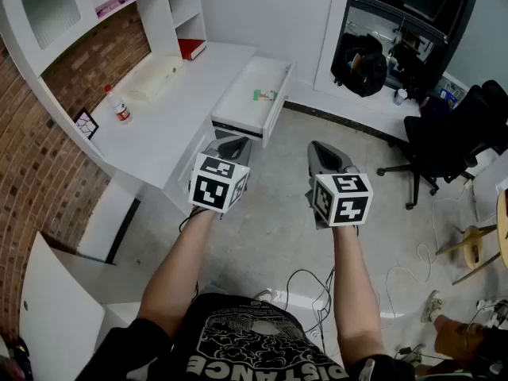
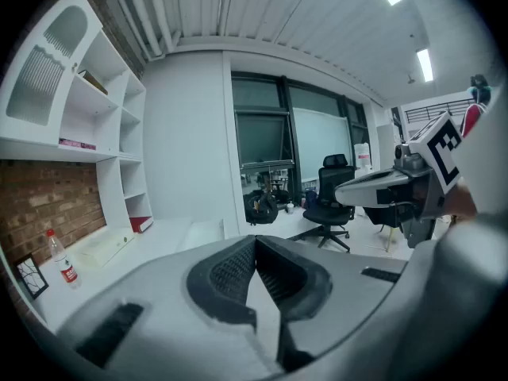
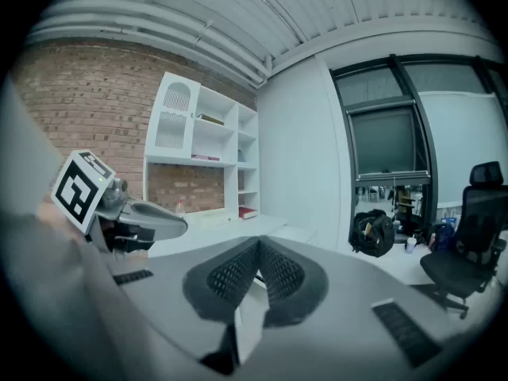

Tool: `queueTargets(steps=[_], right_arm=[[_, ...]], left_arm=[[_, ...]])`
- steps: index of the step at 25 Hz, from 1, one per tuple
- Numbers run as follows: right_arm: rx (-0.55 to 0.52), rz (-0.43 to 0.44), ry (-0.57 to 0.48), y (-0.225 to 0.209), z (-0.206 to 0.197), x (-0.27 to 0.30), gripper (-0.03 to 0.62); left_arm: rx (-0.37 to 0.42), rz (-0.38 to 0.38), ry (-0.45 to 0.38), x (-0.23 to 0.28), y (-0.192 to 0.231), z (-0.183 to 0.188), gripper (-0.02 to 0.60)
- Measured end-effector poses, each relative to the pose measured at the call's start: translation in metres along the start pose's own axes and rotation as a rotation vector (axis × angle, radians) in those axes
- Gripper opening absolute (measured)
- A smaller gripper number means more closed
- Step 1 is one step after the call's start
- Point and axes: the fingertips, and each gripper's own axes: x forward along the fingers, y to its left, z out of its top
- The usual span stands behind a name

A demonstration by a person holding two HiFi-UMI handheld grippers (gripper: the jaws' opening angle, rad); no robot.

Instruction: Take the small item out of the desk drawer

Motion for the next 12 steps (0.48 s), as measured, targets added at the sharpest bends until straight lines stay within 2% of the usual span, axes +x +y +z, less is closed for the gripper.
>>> queueTargets(steps=[8,12], right_arm=[[0.018,-0.016,-0.010,-0.006,-0.006,-0.009,0.005],[0.018,-0.035,0.005,-0.015,-0.011,-0.004,0.009]], left_arm=[[-0.003,0.004,0.014,-0.001,-0.008,-0.001,0.008],[-0.023,0.003,-0.009,0.006,-0.007,0.003,0.008]])
